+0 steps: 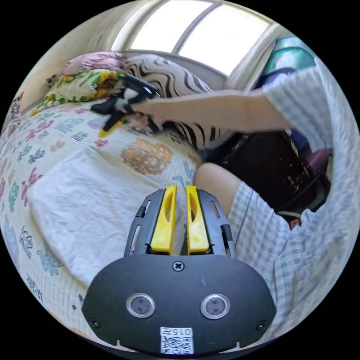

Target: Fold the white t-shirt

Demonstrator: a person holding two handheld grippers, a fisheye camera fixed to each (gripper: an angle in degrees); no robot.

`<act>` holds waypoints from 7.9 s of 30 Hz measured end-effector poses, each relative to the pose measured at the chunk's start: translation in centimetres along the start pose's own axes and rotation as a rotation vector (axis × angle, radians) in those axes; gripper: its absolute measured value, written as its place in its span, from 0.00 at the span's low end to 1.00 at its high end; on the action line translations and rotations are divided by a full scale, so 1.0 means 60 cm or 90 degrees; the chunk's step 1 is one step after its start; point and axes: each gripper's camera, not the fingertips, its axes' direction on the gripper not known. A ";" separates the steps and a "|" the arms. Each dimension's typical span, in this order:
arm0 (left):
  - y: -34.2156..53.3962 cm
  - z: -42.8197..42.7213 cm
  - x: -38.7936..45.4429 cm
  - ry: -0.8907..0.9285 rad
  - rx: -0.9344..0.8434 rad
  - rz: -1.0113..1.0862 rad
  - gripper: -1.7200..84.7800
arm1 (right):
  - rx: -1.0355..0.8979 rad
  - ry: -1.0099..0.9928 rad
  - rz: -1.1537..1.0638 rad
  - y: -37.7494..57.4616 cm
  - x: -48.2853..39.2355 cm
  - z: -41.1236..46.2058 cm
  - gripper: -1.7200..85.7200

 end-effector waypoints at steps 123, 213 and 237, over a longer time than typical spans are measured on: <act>0.081 -0.367 -0.694 0.065 0.126 -0.561 0.03 | 0.167 -0.162 0.292 0.221 0.134 0.211 0.02; 0.172 -0.330 -0.185 -0.044 -0.115 -0.273 0.10 | -0.045 -0.089 0.112 0.362 -0.245 0.297 0.10; 0.264 -0.479 -0.308 -0.022 -0.082 -0.359 0.13 | 0.071 -0.259 0.189 0.323 -0.212 0.316 0.10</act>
